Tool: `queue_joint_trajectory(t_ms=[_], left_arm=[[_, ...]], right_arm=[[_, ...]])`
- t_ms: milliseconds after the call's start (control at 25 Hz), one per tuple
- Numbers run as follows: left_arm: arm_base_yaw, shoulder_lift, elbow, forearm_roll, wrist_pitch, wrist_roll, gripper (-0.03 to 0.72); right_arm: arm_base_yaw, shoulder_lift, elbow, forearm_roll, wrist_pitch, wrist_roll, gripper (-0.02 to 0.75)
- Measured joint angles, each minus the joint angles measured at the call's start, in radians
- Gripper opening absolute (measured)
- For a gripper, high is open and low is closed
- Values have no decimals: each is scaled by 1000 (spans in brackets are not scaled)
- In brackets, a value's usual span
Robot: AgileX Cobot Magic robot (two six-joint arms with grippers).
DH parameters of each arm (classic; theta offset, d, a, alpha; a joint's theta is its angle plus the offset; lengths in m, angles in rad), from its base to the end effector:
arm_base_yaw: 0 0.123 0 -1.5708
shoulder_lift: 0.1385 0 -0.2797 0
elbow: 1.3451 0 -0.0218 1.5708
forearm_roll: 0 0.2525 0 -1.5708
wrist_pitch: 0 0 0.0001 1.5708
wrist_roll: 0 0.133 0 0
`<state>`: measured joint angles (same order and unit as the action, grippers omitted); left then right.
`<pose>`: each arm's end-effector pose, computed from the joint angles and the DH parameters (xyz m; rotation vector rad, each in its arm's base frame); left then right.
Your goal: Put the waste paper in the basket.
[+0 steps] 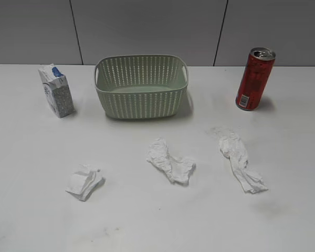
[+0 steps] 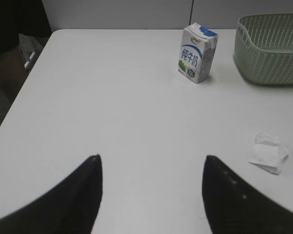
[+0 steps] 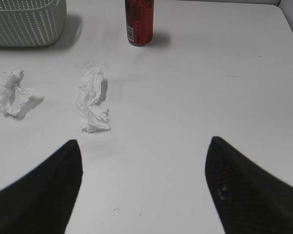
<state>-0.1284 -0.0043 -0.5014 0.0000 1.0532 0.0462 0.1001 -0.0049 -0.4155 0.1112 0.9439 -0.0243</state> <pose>0.0388 -0.0050 0.2604 0.1771 2.0238 -0.0518 0.0516 0.0172 0.2463 -0.1169 2.0034 0.1805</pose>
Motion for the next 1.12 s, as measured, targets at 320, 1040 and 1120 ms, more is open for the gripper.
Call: queue_joint_trajectory(t_ms=[320, 1040, 1120], left_arm=[[0, 0, 0, 0, 0, 0, 489], [0, 0, 0, 0, 0, 0, 489], [0, 0, 0, -6, 0, 0, 489]], right_arm=[[0, 0, 0, 0, 0, 0, 590], [0, 590, -55, 36, -267, -24, 590], [0, 704, -83, 43, -286, -42, 590]])
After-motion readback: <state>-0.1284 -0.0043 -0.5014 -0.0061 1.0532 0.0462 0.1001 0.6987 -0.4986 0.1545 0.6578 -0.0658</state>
